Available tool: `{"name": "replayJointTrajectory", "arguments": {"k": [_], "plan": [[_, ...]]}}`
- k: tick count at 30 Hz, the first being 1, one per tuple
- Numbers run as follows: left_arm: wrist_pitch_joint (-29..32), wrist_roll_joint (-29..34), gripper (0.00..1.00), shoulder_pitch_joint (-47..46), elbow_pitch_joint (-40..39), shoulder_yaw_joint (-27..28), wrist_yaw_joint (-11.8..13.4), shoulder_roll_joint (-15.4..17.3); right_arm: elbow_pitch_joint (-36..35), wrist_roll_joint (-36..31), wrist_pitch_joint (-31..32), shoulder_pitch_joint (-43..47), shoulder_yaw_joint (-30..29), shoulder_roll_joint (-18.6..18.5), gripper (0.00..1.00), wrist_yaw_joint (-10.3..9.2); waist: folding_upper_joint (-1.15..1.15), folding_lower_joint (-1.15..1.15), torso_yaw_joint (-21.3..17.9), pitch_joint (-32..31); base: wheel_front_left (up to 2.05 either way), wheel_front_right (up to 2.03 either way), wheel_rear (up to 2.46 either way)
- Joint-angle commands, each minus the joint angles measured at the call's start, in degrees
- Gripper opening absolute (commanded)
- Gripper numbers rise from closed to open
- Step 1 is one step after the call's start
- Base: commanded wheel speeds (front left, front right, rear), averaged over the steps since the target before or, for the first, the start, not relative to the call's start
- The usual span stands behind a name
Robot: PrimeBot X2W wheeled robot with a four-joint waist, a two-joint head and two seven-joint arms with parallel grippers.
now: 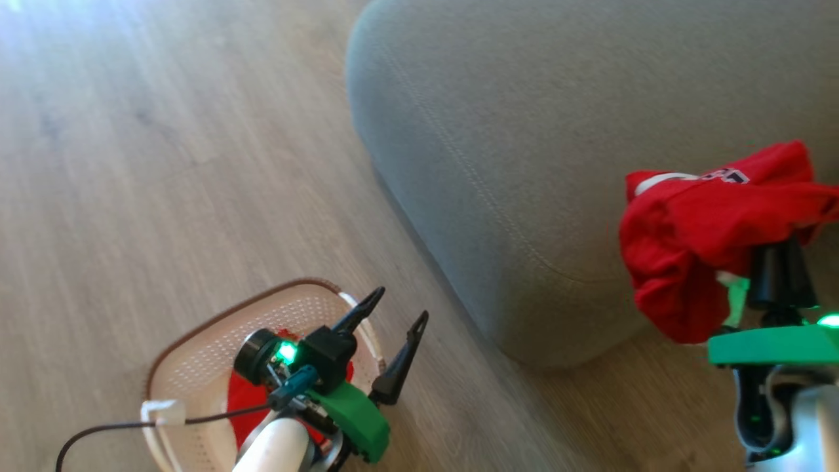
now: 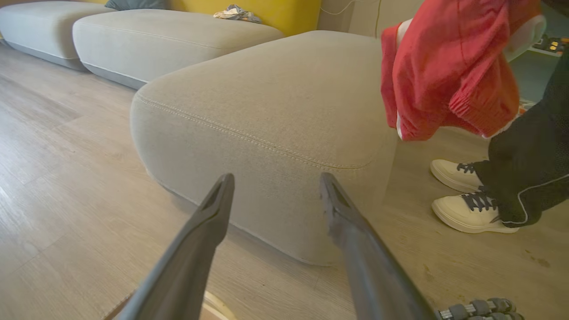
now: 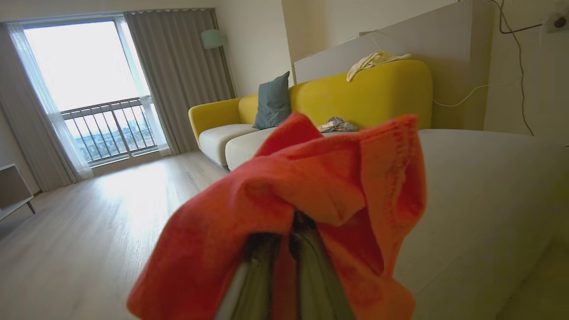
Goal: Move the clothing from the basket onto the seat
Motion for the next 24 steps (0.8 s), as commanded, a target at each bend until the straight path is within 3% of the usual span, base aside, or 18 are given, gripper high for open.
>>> {"name": "replayJointTrajectory", "arguments": {"k": [1,12,24], "plan": [[-0.5,0.3,1.00,-3.6,-1.9,0.9,-0.1,0.4,-2.8,0.6,-0.4,-1.8,-0.1,-0.3,0.00,0.00,0.00,0.00,-1.9,1.8,0.00,0.00,0.00],[-0.5,-0.7,1.00,-6.2,-1.3,-2.0,-0.1,0.7,-4.1,1.9,-0.4,-0.8,-3.2,-0.3,0.00,0.00,0.00,0.00,-2.4,2.9,0.00,0.00,0.00],[-0.5,-0.1,1.00,-6.0,-2.8,1.1,-0.1,0.5,-5.2,-0.3,-0.4,-5.0,-5.1,-0.3,0.00,0.00,0.00,0.00,-2.2,4.8,0.00,0.00,0.00]]}}
